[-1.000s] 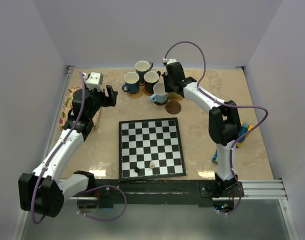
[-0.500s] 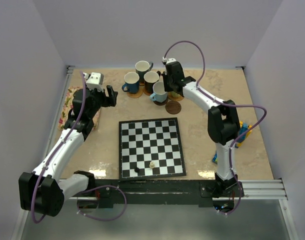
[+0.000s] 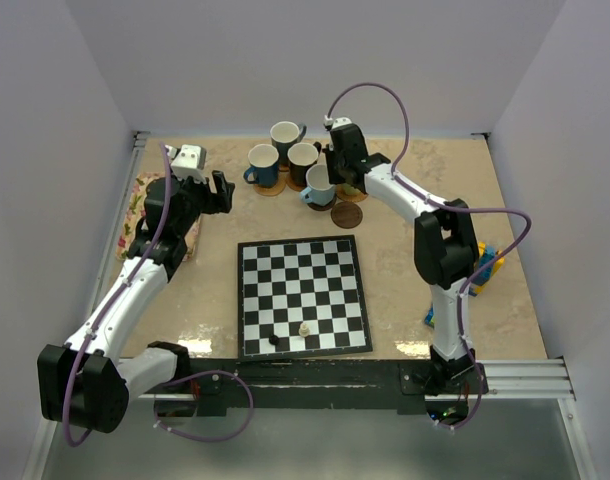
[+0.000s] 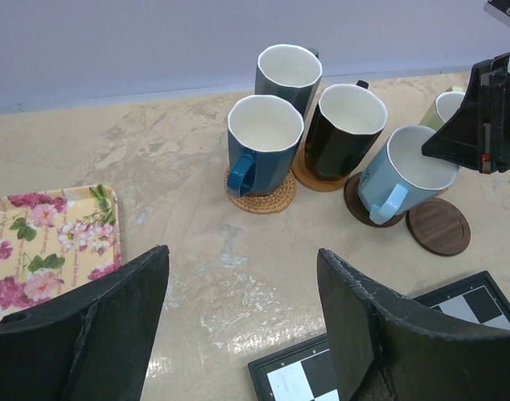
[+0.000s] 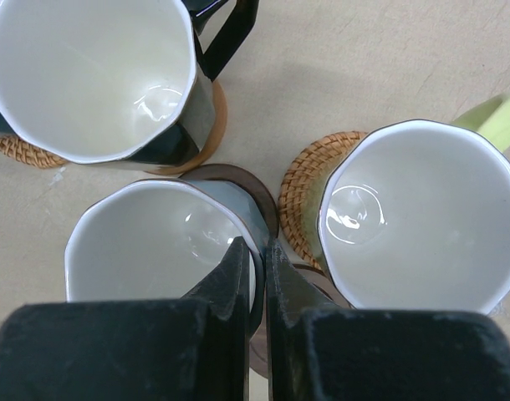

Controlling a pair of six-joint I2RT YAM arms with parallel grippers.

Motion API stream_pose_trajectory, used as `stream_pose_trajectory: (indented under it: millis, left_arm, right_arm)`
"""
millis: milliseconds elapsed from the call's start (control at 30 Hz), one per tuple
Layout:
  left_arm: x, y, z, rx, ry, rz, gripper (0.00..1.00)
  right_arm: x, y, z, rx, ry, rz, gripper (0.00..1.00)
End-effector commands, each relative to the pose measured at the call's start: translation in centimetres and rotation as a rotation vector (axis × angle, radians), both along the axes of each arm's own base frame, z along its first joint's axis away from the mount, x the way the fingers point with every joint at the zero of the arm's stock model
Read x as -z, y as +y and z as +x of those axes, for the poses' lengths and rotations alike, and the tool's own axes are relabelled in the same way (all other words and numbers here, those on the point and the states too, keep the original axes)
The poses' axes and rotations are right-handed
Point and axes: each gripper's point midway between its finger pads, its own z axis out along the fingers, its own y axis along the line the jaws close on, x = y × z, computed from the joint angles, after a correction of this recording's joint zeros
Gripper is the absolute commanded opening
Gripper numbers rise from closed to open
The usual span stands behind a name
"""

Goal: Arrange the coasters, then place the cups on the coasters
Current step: Place the cup on the coaster.

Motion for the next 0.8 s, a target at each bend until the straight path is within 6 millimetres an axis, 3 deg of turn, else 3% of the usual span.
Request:
stream_pose_trajectory:
  millis: [0,100,300,533,767]
  left_arm:
    - [-0.75,0.36,0.25,-0.005,-0.036,0.009,0.76]
    - [-0.82,0.41,0.28,-0.006,-0.037,0.009,0.76]
    - [-0.92,0.36,0.24,-0.003,-0.039,0.008,0.76]
    - [-0.86,0.33,0.25,-0.002,-0.036,0.009,0.76]
    - [-0.75,0.33,0.29,-0.001,-0.032,0.007,0.76]
  right_arm:
    - [-5.55,0.48,2.77,0.027,-0.162,0.06,0.0]
    - [-5.57,0.5,2.88,0.028,-0.162,0.06,0.0]
    - [-5.34,0.48,2.9,0.028,-0.156,0.054,0.11]
    - [-4.84,0.53,2.93,0.028,-0.144,0.05,0.14]
    - [-5.12,0.51,2.96,0.028,-0.148,0.05,0.27]
